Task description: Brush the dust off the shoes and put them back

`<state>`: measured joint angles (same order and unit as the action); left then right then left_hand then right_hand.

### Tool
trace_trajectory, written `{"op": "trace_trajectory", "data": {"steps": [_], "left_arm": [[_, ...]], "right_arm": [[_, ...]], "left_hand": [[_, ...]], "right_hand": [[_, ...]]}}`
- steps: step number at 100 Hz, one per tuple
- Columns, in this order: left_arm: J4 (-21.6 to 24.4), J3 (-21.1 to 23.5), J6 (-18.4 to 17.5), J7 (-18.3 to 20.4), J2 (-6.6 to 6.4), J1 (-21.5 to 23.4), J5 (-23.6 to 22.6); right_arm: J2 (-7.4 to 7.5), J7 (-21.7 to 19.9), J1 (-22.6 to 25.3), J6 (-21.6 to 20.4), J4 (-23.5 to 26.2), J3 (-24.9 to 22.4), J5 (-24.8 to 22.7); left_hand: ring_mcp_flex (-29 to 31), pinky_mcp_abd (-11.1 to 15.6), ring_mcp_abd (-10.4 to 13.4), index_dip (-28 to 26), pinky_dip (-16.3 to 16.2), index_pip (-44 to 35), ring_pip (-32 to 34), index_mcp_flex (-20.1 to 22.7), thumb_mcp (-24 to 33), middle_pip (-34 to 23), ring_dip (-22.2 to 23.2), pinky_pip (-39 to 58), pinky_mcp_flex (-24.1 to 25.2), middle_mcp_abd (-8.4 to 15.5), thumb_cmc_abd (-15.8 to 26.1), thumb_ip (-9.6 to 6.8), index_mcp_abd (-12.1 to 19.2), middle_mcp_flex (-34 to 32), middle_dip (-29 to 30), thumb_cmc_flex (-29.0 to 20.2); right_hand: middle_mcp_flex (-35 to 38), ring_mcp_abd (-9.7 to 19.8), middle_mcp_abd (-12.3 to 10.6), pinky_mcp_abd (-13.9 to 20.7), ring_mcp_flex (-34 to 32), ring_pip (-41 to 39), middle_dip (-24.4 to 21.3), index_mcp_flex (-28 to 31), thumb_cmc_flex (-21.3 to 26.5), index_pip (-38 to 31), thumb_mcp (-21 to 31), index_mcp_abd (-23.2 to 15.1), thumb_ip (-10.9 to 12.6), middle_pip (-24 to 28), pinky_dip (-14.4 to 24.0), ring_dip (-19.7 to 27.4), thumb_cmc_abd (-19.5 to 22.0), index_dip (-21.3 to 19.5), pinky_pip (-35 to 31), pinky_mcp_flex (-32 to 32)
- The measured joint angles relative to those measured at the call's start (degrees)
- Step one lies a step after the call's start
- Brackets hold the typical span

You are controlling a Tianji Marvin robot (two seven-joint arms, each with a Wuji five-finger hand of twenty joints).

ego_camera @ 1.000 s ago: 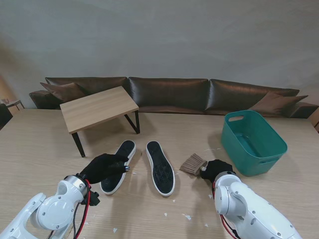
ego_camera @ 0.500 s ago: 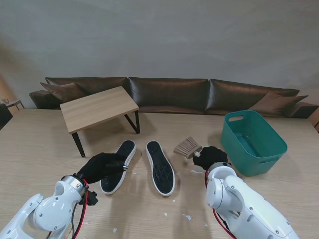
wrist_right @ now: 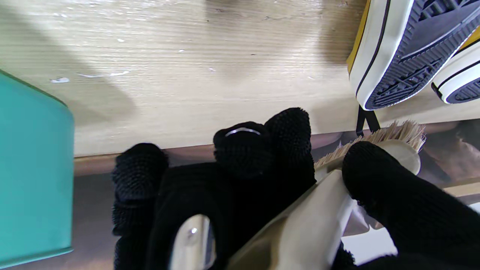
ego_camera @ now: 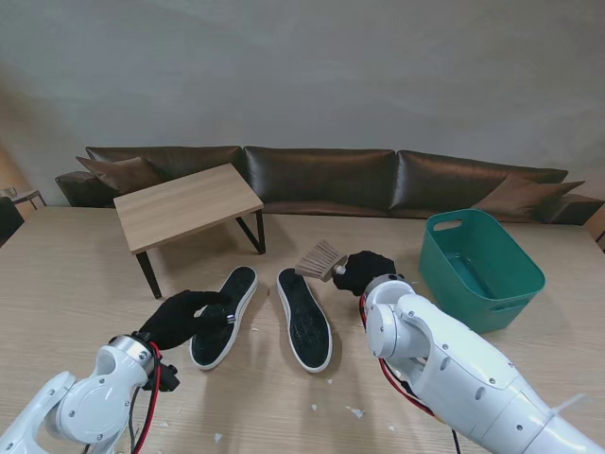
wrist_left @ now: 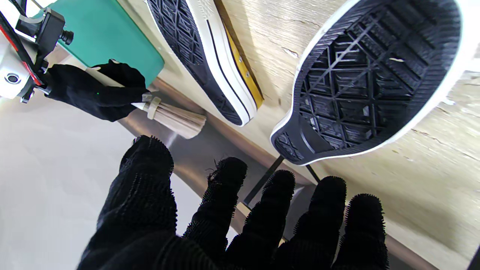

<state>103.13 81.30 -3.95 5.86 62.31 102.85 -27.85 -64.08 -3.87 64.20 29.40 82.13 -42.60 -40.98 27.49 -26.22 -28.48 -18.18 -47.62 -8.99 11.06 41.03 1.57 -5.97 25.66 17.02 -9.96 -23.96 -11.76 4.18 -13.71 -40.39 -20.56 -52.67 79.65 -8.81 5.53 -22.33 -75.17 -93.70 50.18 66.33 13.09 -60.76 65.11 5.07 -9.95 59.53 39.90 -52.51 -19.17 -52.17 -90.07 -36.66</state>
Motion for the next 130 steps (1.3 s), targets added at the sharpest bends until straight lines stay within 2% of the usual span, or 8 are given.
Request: {"op": "trace_trajectory", "data": {"steps": [20, 22, 29, 49, 68, 70, 91, 130], "left_arm": [[0.3, 1.0, -0.1, -0.8, 0.04, 1.0, -0.7], [0.3, 1.0, -0.1, -0.9, 0.04, 1.1, -0.8], [0.3, 1.2, -0.1, -0.9, 0.05, 1.2, -1.1], [0.2, 1.7, 0.0, -1.2, 0.07, 1.3, -1.3], [0.2, 1.8, 0.1, -1.2, 0.07, 1.4, -1.4], [0.2, 1.8, 0.1, -1.2, 0.07, 1.4, -1.4], [0.3, 2.4, -0.1, -1.5, 0.13, 1.8, -1.5], [0.9, 3.7, -0.6, -2.7, 0.33, 3.2, -1.9]], "right_arm": [[-0.75, -0.5, -3.8, -0.8, -3.4, 4.7, 1.6], [-0.81, -0.6, -4.0, -0.8, -3.6, 5.0, 1.7], [-0.97, -1.1, -4.9, -1.1, -4.3, 6.3, 1.7], [-0.85, -3.6, -4.9, -2.4, -4.0, 6.7, 1.2], [-0.13, -4.1, -1.6, -2.7, -1.2, 4.3, 0.3], [-0.01, -4.3, -1.2, -2.8, -0.9, 4.1, 0.2], [1.47, -7.4, 3.1, -3.3, 3.9, 1.4, -2.2], [2.98, -9.4, 12.5, -7.6, 10.1, -5.8, -4.7]], "left_hand": [[0.0, 0.0, 0.0, 0.0, 0.0, 0.0, 0.0, 0.0, -0.1, 0.0, 0.0, 0.0, 0.0, 0.0, 0.0, 0.00, 0.0, 0.0, 0.0, 0.0], [0.0, 0.0, 0.0, 0.0, 0.0, 0.0, 0.0, 0.0, -0.1, 0.0, 0.0, 0.0, 0.0, 0.0, 0.0, -0.99, 0.0, 0.0, 0.0, 0.0], [0.0, 0.0, 0.0, 0.0, 0.0, 0.0, 0.0, 0.0, -0.1, 0.0, 0.0, 0.0, 0.0, 0.0, 0.0, -1.00, 0.0, 0.0, 0.0, 0.0], [0.0, 0.0, 0.0, 0.0, 0.5, 0.0, 0.0, 0.0, -0.1, 0.0, 0.0, 0.0, 0.0, 0.0, 0.0, -1.00, 0.0, 0.0, 0.0, 0.0], [0.0, 0.0, 0.0, 0.0, 0.6, 0.0, 0.0, 0.0, -0.5, 0.0, 0.0, 0.0, 0.0, 0.1, 0.0, -1.01, 0.0, 0.0, 0.0, -1.0], [0.0, 0.0, 0.0, 0.0, 0.6, 0.0, 0.0, 0.0, -0.7, 0.0, 0.0, 0.0, 0.0, 0.1, 1.3, -1.01, 0.0, 0.0, 0.0, -0.6], [0.0, 0.0, 0.0, 0.0, 0.6, 0.0, 0.0, 0.0, -0.7, 0.0, 0.0, 0.0, 0.0, 0.1, 2.3, -1.01, 0.0, 0.0, 0.0, -0.6], [0.0, 0.0, 0.0, 0.0, 0.6, 0.0, 0.0, 0.0, -0.7, 0.0, 0.0, 0.0, 0.0, 0.1, 2.3, -1.01, 0.0, 0.0, 0.0, -0.6]], "right_hand": [[0.0, 0.0, 0.0, 0.0, 0.0, 0.0, 0.0, 0.0, 0.0, 0.1, 0.0, 0.0, 0.0, 0.0, 0.0, 0.0, 0.0, 0.0, 0.0, 0.0], [0.0, 0.0, 0.0, 0.0, 0.0, 0.0, 0.0, 0.0, 0.0, 0.1, 0.0, 0.0, 0.0, 0.0, 0.0, 0.0, 0.0, 0.0, 0.0, 0.0], [0.0, 0.0, 0.0, 0.0, 0.0, 0.0, -0.1, 0.0, 0.0, 0.2, 0.0, 0.0, 0.0, 0.0, 0.0, 0.0, 0.0, -0.1, 0.0, 0.0], [0.0, 0.0, 0.0, 0.0, 0.0, 0.0, -0.1, 0.0, 0.0, 0.3, 0.0, 0.0, 0.0, 0.0, 0.0, 0.0, 0.0, -0.2, 0.0, 0.0], [0.0, 0.0, 0.0, 0.0, 0.0, 0.0, -0.1, 0.0, 0.0, 0.3, 0.0, 0.0, 0.0, 0.0, 0.0, 0.0, 0.0, -0.2, 0.0, 0.0], [0.0, 0.0, 0.0, 0.0, 0.0, 0.0, -0.1, 0.0, 0.0, 0.3, 0.0, 0.0, 0.0, 0.0, 0.0, 0.0, 0.0, -0.2, 0.0, 0.0], [0.0, 0.0, 0.0, 0.0, 0.0, 0.0, -0.1, 0.0, 0.0, 0.3, 0.0, 0.0, 0.0, 0.0, 0.0, 0.0, 0.0, -0.2, 0.0, 0.0], [0.0, 0.1, 0.0, 0.0, 0.0, 0.0, -0.1, 0.0, 0.0, 0.3, 0.0, 0.0, 0.0, 0.0, 0.0, 0.0, 0.0, -0.2, 0.0, 0.0]]}}
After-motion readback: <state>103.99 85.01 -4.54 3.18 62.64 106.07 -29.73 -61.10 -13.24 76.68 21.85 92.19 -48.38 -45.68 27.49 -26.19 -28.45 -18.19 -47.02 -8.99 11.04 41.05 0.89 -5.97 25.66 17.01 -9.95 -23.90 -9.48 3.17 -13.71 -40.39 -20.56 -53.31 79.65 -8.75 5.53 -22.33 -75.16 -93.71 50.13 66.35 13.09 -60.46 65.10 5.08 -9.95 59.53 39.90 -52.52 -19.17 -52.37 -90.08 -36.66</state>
